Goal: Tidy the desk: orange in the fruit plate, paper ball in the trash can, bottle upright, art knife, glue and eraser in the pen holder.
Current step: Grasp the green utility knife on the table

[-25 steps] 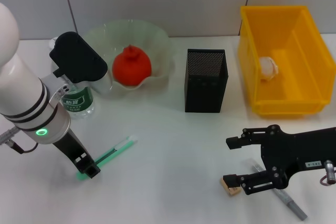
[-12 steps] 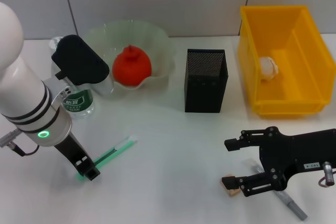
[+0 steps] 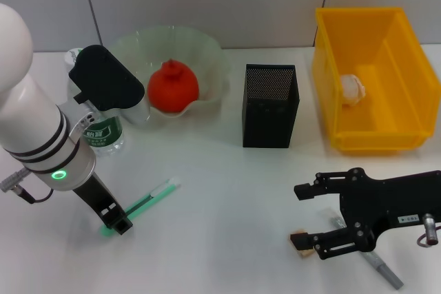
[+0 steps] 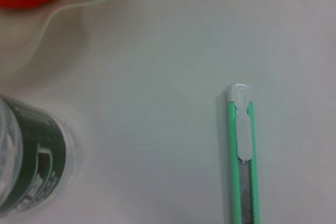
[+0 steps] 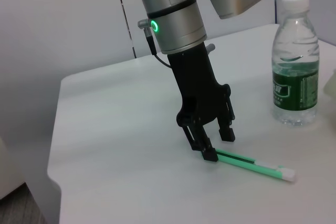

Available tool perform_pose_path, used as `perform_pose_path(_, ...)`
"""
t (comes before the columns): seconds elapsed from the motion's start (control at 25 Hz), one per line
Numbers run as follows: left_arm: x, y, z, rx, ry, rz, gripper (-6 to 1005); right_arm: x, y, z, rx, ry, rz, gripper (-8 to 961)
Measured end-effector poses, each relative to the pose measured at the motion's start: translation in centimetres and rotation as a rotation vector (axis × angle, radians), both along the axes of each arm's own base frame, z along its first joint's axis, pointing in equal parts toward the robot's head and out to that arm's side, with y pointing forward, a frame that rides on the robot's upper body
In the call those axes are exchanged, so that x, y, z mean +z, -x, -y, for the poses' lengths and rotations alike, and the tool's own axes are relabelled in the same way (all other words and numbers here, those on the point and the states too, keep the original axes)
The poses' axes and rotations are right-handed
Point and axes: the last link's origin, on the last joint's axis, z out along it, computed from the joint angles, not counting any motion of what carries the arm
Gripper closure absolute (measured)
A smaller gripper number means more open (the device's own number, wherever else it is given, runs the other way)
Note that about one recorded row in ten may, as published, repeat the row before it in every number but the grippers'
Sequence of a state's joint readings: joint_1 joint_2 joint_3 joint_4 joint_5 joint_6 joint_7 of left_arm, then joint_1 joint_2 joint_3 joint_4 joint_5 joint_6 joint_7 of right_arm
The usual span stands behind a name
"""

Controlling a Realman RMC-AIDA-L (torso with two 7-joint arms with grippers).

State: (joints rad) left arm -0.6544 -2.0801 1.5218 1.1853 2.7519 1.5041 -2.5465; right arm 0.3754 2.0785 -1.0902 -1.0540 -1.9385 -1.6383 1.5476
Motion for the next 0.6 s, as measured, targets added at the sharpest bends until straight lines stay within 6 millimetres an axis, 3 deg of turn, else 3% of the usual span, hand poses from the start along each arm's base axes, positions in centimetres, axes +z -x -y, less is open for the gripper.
perform_pose_path(0.6, -0.58, 0.52, -0.02, 0.011, 0.016, -0.015, 469, -0.15, 0.09, -0.21, 0.003, 0.006, 0.002, 131)
